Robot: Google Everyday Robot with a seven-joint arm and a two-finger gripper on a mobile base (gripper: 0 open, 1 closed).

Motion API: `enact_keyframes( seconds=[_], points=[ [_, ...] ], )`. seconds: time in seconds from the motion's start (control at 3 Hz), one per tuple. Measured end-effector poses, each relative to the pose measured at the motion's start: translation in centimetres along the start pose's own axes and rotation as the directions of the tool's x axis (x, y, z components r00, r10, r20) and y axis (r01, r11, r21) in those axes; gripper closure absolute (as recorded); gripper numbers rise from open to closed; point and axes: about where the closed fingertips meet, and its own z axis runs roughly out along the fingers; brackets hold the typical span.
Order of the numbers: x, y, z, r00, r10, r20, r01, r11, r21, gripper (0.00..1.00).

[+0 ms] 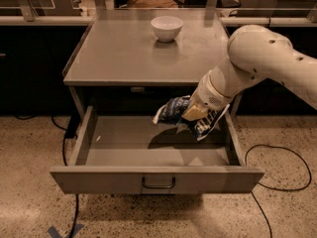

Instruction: Pick blue chip bag from top drawer and place on counter

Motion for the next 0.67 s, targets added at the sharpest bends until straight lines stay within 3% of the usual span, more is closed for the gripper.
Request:
enact_keyframes(
  seconds=[0.67],
  points=[
    [-2.4,0.7,-3.8,0.999,-0.033,-0.013,0.034,0.9983,0.047,1.00]
  ],
)
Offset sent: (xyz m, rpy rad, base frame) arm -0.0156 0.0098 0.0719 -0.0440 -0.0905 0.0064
